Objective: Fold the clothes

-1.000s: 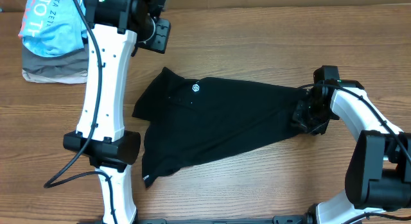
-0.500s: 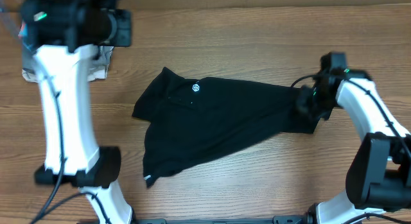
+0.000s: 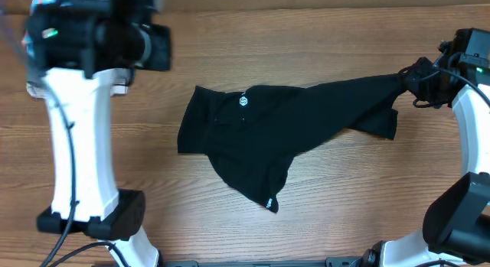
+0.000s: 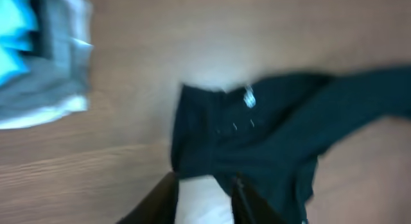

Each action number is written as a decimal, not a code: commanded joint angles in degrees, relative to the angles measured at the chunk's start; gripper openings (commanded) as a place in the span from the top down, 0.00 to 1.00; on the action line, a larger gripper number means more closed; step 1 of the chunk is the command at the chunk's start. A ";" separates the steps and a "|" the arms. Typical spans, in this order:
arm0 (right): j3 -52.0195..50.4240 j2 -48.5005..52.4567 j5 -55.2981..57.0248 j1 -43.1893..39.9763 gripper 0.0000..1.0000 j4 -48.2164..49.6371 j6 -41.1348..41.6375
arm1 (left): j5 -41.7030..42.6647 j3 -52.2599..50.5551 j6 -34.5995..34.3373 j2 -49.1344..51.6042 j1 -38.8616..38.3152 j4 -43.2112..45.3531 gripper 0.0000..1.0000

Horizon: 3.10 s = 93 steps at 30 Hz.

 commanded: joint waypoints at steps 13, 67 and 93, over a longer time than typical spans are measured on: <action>1.14 -1.20 -1.84 0.04 0.96 -1.73 -0.92 | 3.43 -33.29 12.66 5.33 -21.29 6.95 0.38; 1.14 -1.20 -1.27 0.04 0.96 -5.84 -1.62 | 4.17 -66.64 14.21 5.51 -46.53 30.38 0.26; 1.14 -1.33 -1.29 0.04 0.96 -5.88 -2.93 | -3.41 -51.17 1.38 5.31 -26.88 26.16 0.96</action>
